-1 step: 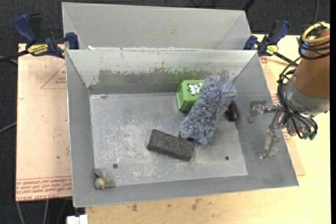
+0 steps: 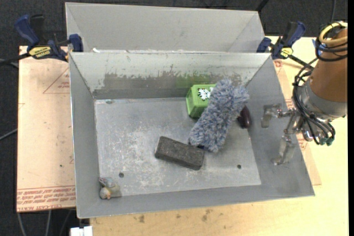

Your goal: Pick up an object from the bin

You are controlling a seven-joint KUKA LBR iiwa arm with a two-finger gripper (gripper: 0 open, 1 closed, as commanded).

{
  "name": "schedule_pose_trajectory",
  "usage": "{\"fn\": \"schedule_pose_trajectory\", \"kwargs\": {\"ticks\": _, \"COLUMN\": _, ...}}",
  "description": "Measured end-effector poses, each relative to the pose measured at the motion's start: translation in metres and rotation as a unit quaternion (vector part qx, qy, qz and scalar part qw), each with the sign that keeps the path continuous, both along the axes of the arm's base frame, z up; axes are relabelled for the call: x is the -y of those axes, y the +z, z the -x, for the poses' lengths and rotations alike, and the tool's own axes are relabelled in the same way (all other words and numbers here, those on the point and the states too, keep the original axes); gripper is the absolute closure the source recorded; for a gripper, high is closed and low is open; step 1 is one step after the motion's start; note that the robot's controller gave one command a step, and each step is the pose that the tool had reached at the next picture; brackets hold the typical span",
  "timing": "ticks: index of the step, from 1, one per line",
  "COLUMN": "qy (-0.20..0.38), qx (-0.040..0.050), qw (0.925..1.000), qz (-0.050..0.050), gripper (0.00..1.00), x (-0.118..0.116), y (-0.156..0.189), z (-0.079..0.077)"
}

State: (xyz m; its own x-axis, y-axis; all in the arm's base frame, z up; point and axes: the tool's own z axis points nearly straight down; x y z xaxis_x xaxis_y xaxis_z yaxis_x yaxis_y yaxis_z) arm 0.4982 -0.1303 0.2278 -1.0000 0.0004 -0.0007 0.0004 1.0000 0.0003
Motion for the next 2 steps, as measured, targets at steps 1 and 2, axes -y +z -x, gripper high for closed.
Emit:
{"fn": "schedule_pose_trajectory", "kwargs": {"ticks": 1, "qy": 0.020, "qx": 0.0046, "qw": 0.9998, "qz": 0.002, "gripper": 0.00, "x": -0.034, "y": -0.037, "z": -0.020}}
{"fn": "schedule_pose_trajectory", "kwargs": {"ticks": 2, "qy": 0.089, "qx": 0.0001, "qw": 0.9960, "qz": -0.001, "gripper": 0.00, "x": -0.068, "y": -0.079, "z": -0.006}}
